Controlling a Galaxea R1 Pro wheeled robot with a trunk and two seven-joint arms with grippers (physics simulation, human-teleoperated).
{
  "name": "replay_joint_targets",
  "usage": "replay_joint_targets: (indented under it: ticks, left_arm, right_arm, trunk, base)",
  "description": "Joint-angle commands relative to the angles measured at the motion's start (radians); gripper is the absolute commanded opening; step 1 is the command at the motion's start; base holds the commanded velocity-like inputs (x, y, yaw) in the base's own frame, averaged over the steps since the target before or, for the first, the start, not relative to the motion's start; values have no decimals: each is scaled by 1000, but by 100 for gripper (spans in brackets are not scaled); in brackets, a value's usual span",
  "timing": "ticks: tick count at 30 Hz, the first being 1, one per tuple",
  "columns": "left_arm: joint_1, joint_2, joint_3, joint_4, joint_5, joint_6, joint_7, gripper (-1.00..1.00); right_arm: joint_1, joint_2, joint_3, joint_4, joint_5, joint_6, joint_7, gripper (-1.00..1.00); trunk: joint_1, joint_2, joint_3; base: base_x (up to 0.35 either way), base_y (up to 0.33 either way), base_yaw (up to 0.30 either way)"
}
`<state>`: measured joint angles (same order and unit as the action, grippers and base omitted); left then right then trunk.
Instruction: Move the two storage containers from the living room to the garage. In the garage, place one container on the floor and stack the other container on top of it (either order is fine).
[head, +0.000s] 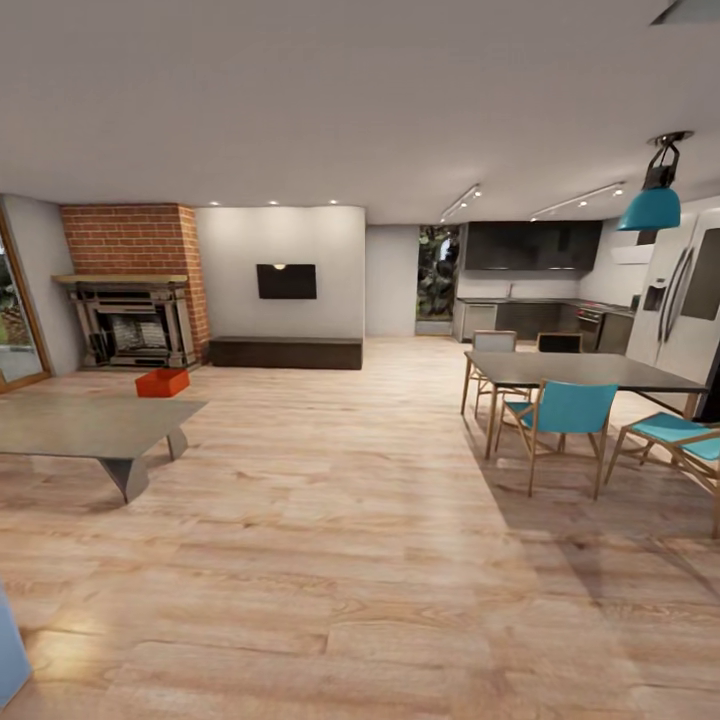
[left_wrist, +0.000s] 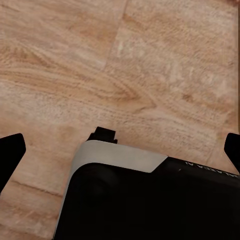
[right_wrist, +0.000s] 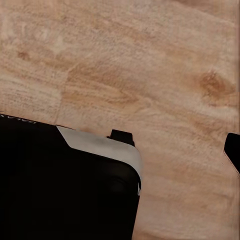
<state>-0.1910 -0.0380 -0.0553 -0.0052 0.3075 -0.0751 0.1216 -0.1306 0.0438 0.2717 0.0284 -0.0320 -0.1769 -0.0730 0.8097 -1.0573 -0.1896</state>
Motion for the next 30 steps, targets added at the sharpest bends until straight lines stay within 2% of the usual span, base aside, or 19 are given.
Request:
replay_joint_targets:
  ticks: [1, 30]
  left_arm:
    - [-1, 0, -6, 1, 7, -3, 3, 100]
    - [-1, 0, -6, 1, 7, -2, 3, 100]
  right_arm:
    - [-1, 1, 7, 3, -3, -5, -4, 100]
    - [-1, 1, 7, 3, -3, -5, -4, 100]
  trunk:
    - [1, -1, -1]
    - [1, -1, -1]
  base:
    - [323, 0, 0]
    - [323, 0, 0]
